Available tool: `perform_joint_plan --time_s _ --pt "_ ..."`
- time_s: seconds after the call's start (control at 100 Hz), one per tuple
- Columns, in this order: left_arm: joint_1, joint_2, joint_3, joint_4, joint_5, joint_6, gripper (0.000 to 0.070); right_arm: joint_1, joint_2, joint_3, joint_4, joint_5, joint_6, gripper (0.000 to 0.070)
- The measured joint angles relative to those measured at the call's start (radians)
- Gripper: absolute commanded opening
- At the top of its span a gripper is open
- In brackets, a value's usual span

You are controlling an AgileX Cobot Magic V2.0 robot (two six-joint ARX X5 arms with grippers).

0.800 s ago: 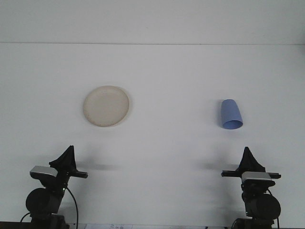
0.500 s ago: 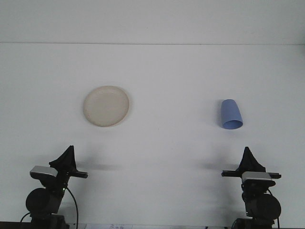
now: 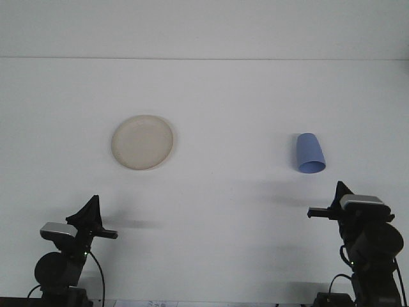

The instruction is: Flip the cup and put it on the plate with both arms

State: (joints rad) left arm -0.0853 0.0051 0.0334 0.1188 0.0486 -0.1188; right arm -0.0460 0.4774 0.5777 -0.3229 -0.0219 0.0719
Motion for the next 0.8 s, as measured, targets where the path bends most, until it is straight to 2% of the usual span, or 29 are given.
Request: perform_joint_plan --time_s 0.03,0.06,0.16,0.21,0.39,0.54,0.8 --pt "0.0 0.0 0.0 0.0 0.0 0.0 0.0012 0.0 0.025 0.022 0.014 0.0 -0.003 0.0008" --pt "0.0 0.0 0.0 0.0 0.0 0.0 0.0012 0.0 0.047 0.037 0.035 0.0 -0.005 0.0048" --pt "0.0 0.0 0.0 0.0 0.0 0.0 0.0012 0.0 0.094 0.045 0.12 0.013 -0.013 0.0349" --pt "0.0 0.0 0.0 0.0 0.0 0.0 0.0012 0.0 0.116 0.045 0.137 0.045 -0.015 0.0443" --pt "0.0 0.0 0.0 0.0 0.0 0.0 0.0012 0.0 0.208 0.04 0.11 0.154 -0.019 0.0445" --pt "0.0 0.0 0.0 0.0 0.0 0.0 0.0012 -0.001 0.29 -0.011 0.156 0.171 -0.042 0.0445" --pt "0.0 0.0 0.0 0.0 0.0 0.0 0.0012 -0.012 0.48 -0.143 0.373 0.172 -0.037 0.0445"
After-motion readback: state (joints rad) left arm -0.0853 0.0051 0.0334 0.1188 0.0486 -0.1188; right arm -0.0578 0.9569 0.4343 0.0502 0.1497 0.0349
